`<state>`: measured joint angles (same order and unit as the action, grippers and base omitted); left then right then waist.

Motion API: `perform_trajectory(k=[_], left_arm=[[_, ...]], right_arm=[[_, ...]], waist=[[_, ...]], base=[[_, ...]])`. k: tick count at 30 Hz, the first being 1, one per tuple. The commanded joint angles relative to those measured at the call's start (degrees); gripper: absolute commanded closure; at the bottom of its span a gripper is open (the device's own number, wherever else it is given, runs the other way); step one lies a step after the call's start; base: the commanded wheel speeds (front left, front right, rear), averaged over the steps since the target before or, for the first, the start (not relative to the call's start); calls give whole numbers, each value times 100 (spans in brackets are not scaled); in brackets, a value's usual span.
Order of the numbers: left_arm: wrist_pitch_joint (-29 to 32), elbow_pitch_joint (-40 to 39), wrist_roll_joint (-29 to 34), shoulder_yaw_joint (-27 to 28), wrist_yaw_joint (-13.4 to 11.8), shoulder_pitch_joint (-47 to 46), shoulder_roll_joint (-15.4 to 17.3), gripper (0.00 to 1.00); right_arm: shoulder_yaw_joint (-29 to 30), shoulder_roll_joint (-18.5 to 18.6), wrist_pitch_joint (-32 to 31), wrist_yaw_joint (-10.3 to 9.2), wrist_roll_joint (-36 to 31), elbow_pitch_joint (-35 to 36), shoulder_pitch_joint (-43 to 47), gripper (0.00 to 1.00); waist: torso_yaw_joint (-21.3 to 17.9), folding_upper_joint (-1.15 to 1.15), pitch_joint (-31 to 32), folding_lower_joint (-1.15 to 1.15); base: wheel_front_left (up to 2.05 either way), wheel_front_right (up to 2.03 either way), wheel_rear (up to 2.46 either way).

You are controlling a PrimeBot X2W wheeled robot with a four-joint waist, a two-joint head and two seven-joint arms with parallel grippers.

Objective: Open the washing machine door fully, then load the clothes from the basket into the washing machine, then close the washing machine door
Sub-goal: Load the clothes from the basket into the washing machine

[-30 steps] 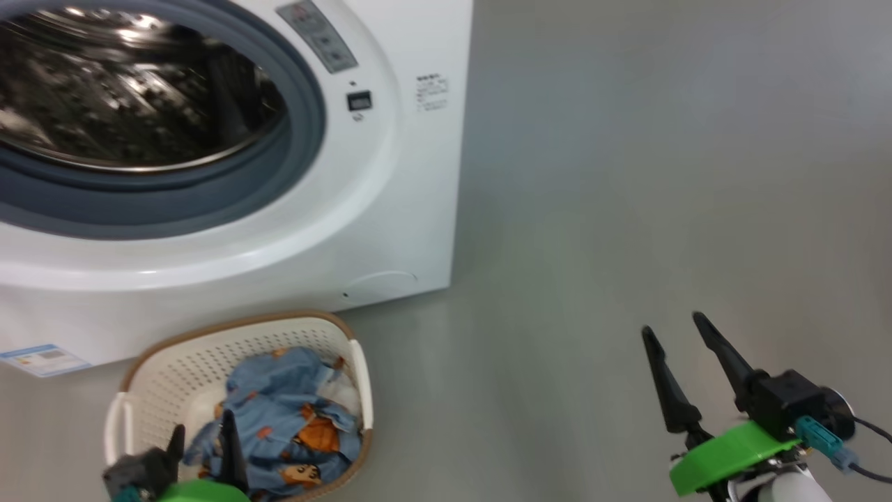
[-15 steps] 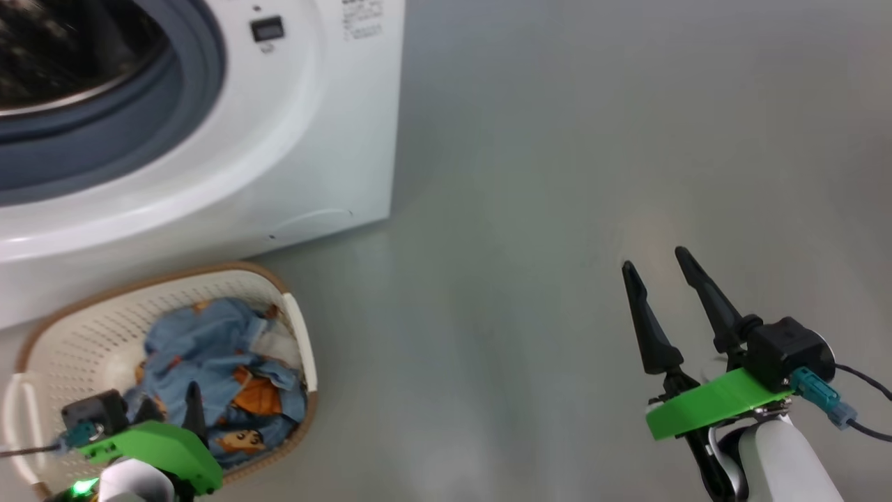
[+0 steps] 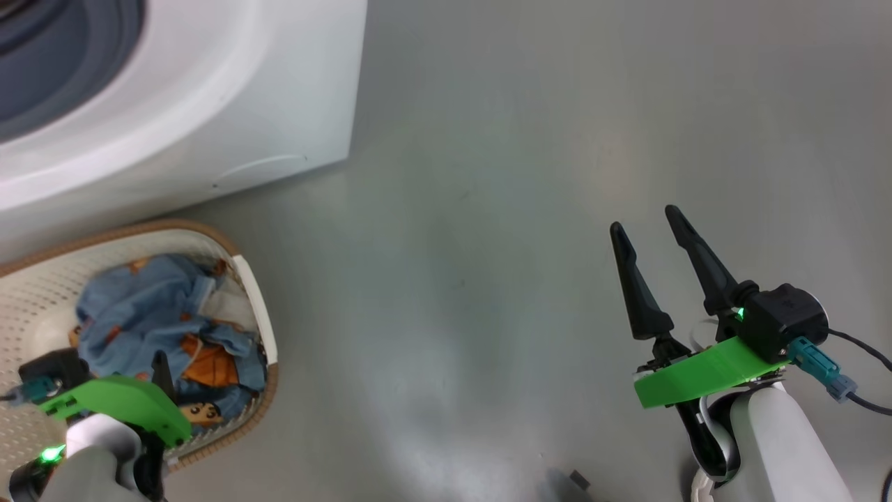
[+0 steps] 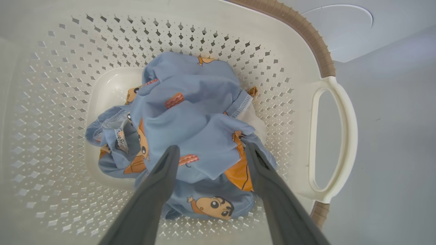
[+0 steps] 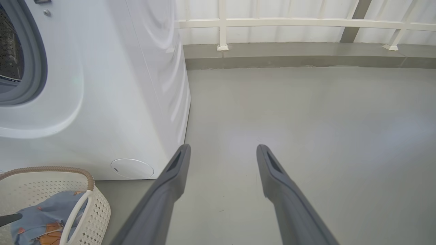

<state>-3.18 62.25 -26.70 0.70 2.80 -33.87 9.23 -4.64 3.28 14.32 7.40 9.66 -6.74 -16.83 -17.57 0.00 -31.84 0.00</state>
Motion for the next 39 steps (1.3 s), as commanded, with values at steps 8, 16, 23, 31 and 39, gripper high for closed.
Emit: perform_trajectory(k=[8,16,23,31,39], left_arm=[[129,499,-57,156,-113,-552,403,0],[369,822,-53,74,-141,-1081,536,0],[595,962,12,-53,-200,-1450,664,0],[619,1039,139,-245,-305,-1763,691,0],[552,1098,237,-424,-367,-1812,647,64]], right_arm=[[-73,-11,68,9,-58,207,-126,0],[-98,-24,68,9,-41,269,-259,0],[-117,-34,68,9,-22,349,-372,0],[-118,-38,68,9,52,408,-455,0],[-48,-39,68,9,76,467,-439,0]], waist=[[-81,0,-552,0],[-131,0,-959,0],[-205,0,-1342,0],[-304,0,-1599,0],[-349,0,-1684,0]], base=[[0,0,0],[0,0,0],[0,0,0],[0,0,0],[0,0,0]])
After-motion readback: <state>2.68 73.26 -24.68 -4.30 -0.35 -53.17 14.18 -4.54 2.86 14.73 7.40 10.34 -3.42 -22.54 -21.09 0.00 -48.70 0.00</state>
